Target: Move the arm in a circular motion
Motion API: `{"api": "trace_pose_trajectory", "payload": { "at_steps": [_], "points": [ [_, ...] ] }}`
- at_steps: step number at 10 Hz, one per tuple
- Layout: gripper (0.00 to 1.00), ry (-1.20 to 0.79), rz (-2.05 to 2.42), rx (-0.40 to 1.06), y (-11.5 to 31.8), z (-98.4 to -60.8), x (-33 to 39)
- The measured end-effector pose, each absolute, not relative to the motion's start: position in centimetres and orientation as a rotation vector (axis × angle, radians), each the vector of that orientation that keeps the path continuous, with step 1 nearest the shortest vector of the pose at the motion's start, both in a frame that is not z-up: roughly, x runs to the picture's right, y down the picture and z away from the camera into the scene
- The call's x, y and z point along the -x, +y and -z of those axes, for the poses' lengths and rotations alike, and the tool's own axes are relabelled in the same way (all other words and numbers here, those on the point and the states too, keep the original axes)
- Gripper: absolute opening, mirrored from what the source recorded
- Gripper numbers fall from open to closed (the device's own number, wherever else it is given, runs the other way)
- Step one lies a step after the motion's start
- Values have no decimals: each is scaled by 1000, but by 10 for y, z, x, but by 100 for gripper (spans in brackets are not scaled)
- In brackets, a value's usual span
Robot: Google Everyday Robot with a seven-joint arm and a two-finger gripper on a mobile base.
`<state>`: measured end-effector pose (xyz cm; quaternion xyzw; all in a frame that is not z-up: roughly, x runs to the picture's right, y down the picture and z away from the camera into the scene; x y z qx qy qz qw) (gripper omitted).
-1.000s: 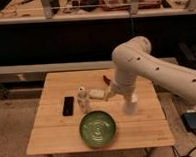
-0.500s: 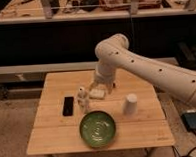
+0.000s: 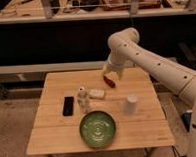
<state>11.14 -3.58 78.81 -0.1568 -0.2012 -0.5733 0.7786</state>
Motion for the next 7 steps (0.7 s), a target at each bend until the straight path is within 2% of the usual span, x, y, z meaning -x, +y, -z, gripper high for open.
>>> {"api": "trace_pose_trajectory", "payload": {
  "at_steps": [2,4,6,7],
  "points": [
    [60,-330,1123,397,-34,-779,-187],
    [60,-222,983,446,-22,-740,-259],
    [60,-199,913,477,-2,-708,-276],
    [60,-226,905,507,22,-684,-260]
  ]
}}
